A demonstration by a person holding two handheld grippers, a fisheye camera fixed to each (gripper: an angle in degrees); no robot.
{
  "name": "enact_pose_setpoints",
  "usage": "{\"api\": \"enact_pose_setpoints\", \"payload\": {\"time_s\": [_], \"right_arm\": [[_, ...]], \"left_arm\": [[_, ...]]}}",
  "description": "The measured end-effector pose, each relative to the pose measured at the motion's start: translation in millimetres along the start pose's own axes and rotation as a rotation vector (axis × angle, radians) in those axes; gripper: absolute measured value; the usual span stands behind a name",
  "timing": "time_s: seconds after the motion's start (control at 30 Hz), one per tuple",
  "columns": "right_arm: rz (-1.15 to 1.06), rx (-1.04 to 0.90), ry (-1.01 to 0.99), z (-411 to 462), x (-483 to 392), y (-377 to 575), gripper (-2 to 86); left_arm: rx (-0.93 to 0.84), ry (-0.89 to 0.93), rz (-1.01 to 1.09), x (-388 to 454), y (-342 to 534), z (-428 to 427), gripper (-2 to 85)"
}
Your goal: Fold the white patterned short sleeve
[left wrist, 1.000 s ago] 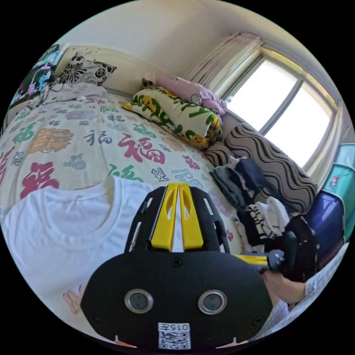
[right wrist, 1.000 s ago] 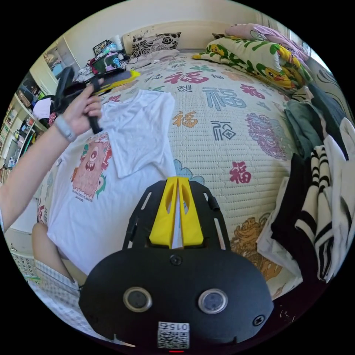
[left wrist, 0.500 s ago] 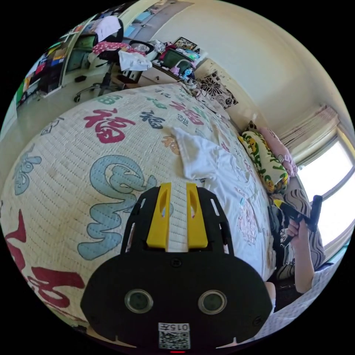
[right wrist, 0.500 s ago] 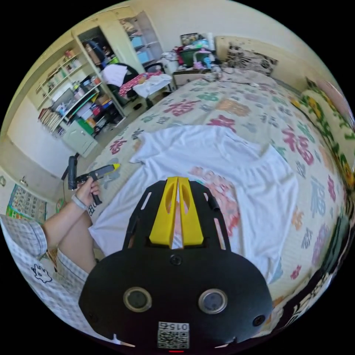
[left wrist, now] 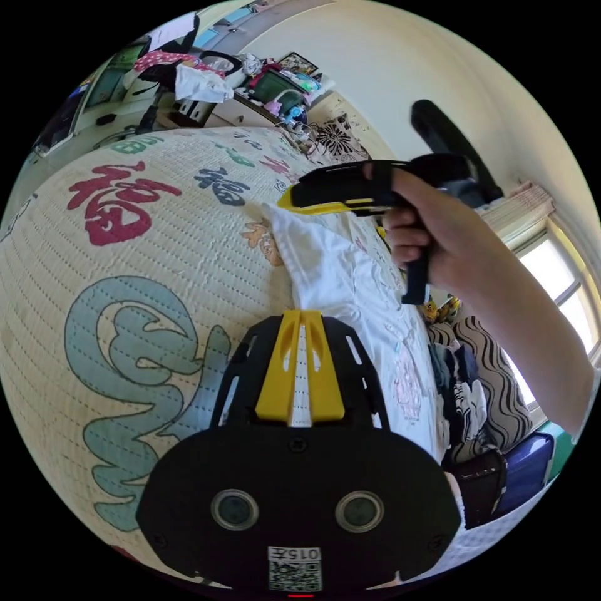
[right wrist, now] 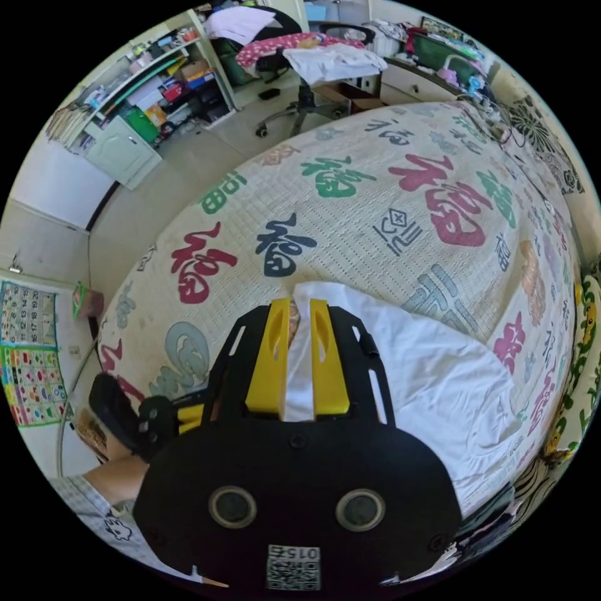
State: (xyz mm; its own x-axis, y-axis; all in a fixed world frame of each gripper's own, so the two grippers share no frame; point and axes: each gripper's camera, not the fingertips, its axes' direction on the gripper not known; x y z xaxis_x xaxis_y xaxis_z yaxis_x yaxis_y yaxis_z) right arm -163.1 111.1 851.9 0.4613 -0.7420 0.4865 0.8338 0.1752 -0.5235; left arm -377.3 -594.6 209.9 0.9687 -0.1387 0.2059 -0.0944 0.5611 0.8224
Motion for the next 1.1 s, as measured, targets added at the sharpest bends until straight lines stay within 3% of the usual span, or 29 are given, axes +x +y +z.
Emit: {"api": "enact_pose_setpoints", "payload": {"time_s": [0.2, 0.33, 0.5, 0.77, 0.97, 1.1], "right_arm": [[0.002, -0.114, 0.156, 71.5, -12.6, -57.6, 6.2], [-0.057, -0.137, 0.242, 95.6, -19.4, -76.5, 0.9], [-0.031, -0.035, 0.139, 79.6, 10.2, -80.3, -0.6], [0.243, 0.261, -0.082, 2.5, 157.6, 11.9, -0.6], [0.419, 0.25, -0.067, 23.5, 239.5, 113.3, 0.6], [0.505, 0.143, -0.053, 54.6, 279.6, 142.1, 4.0]], "left_arm": [[0.038, 0.073, -0.084, 11.8, -7.7, -51.7, -0.8], [0.025, 0.085, -0.109, 18.5, -11.3, -71.0, -0.8], [0.038, 0.061, -0.08, 41.0, -10.6, -85.1, -0.7], [0.102, 0.007, 0.362, 156.1, -7.1, -95.8, -0.6], [-0.038, -0.009, 0.655, 243.1, 34.5, -41.9, 0.1], [-0.145, -0.034, 0.723, 269.0, 55.3, -10.5, 1.8]]}}
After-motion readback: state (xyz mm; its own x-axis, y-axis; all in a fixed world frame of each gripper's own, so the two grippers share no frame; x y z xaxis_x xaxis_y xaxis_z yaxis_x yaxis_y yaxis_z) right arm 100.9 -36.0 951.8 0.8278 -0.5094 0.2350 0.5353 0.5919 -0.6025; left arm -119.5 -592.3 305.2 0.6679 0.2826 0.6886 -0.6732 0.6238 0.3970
